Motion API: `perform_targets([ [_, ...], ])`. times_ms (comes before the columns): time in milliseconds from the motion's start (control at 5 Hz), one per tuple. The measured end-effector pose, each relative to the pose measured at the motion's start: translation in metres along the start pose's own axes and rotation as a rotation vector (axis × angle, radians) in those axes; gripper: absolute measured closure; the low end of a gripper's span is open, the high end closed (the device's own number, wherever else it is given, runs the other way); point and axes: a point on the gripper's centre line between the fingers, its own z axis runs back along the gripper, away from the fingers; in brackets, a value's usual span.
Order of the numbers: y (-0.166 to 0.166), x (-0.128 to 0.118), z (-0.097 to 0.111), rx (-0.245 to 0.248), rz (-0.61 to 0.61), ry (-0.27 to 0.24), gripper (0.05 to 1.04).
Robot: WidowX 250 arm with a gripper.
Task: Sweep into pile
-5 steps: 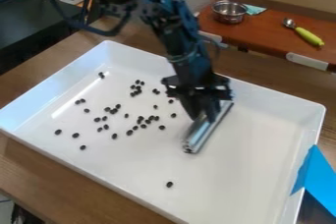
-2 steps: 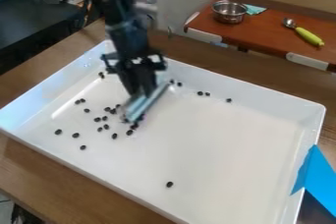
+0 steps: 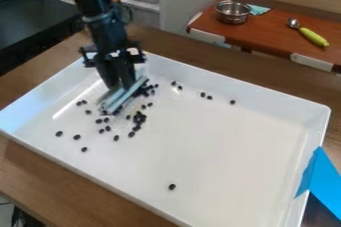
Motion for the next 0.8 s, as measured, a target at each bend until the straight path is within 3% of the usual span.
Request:
perform_targets([
  [200, 0.007, -0.005, 0.003, -0.022, -0.007, 0.009, 0.749],
  [400, -0.024, -0.02, 0.016, -0.09, -0.072, -0.063, 0.749],
  [600, -0.077, -0.03, 0.033, -0.163, -0.131, -0.119, 0.749],
  [800, -0.121, -0.048, 0.028, -0.176, -0.175, -0.101, 0.749],
])
